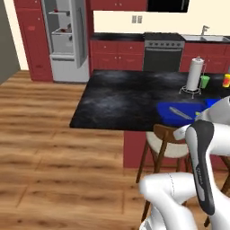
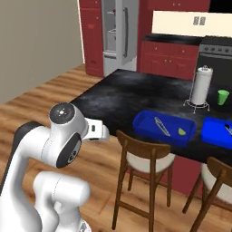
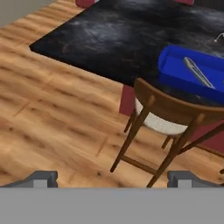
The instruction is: Gather the bell pepper and lemon wedge from the fridge and place them on a tray on the dining counter. Then gather the steak and chicken drumstick from the fridge and place them on the other tray.
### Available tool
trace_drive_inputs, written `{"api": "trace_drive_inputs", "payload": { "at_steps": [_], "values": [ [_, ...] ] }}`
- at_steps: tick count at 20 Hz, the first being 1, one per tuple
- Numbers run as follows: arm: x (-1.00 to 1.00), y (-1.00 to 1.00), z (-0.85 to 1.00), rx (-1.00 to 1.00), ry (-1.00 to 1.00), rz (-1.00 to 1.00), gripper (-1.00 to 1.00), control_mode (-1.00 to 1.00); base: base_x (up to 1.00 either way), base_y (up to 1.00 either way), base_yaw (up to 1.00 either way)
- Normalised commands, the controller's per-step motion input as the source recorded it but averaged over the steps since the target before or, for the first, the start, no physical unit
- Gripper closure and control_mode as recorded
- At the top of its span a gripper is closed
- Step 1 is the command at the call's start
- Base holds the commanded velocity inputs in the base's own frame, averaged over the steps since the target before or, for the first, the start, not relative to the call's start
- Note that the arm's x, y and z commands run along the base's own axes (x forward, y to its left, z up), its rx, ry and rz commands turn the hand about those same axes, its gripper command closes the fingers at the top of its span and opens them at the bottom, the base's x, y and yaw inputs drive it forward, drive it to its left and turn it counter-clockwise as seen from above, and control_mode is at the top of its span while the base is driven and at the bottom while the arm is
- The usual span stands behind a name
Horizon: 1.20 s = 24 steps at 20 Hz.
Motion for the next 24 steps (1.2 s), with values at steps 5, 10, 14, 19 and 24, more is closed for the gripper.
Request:
{"api": "trace_drive_inputs", "payload": {
  "at_steps": [5, 10, 14, 19, 24],
  "values": [
    [0.00, 0.00, 0.00, 0.00, 0.00, 0.00, -1.00, 1.00, 0.43, 1.00, -0.17],
    [0.00, 0.00, 0.00, 0.00, 0.00, 0.00, -1.00, 1.00, 0.34, 1.00, -0.14],
    [0.00, 0.00, 0.00, 0.00, 0.00, 0.00, -1.00, 1.00, 0.23, 0.91, -0.11],
    [0.00, 0.00, 0.00, 0.00, 0.00, 0.00, -1.00, 1.00, 0.09, 0.55, -0.05],
    [0.00, 0.00, 0.00, 0.00, 0.00, 0.00, -1.00, 1.00, 0.00, 0.38, 0.00]
  ]
}}
